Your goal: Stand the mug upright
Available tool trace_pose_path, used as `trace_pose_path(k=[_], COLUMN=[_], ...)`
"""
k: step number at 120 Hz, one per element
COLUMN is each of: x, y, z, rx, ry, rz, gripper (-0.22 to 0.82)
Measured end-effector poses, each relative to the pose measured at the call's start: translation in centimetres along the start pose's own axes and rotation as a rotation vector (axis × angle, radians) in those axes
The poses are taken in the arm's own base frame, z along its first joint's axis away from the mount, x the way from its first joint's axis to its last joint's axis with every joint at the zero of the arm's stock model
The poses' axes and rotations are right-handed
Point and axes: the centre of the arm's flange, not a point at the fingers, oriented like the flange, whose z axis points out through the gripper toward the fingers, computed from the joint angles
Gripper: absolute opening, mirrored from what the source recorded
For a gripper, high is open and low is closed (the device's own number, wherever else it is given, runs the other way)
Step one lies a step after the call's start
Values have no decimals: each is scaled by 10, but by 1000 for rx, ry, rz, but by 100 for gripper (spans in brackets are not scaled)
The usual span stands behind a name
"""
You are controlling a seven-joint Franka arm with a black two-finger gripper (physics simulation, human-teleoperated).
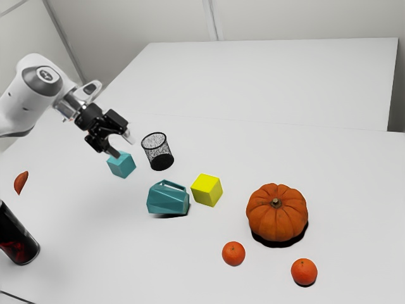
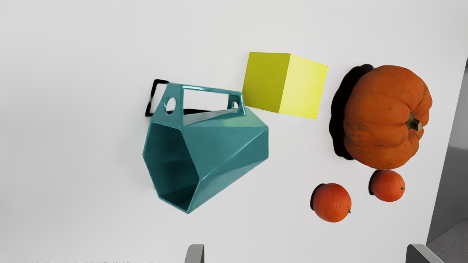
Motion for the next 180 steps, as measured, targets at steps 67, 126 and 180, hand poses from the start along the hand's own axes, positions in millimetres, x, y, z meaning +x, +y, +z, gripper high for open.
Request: trace_pose_path(k=[67,126,180], x=[9,-6,-7], y=[-63,-83,-70], z=[100,144,146], rx=[-158,-300,-374], ry=[10,7,-20], rz=[-72,-90,-30], gripper=[60,60,0])
